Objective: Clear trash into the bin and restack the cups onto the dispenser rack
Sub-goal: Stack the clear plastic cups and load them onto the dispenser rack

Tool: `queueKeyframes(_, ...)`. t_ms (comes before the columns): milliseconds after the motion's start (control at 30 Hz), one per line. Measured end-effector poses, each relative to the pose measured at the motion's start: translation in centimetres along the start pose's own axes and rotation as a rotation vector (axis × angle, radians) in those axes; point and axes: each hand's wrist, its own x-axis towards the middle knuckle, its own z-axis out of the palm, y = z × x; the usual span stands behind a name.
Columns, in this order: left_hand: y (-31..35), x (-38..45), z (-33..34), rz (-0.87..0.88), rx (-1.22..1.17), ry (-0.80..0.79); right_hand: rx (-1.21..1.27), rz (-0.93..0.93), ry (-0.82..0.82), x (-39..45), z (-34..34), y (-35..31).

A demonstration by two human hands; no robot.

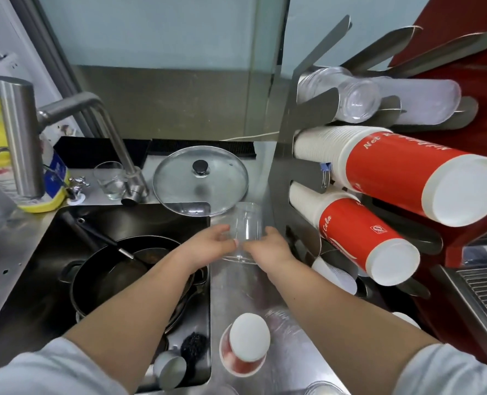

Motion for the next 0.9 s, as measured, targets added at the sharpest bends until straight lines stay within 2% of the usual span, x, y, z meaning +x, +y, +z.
queueKeyframes(167,-0.1,-1.8,-0.2,0.067,-0.033,0.041,-0.038,-0.126,-0.053,-1.0,-0.1,0.4)
queueKeyframes(433,-2.0,-2.7,0.8,0.131,0.06,0.181,-0.147,-0.161,-0.041,-1.7,0.3,2.0)
queueKeyframes(567,-2.7,-3.2,1.6,0.114,0.031,0.211,-0.244,-0.165,-0.072,-1.8,0.2,2.9)
queueKeyframes(900,-3.5,-3.8,2.8,0.082,0.025,0.248,-0.305,-0.128,-0.105,-2.2,-0.1,3.6)
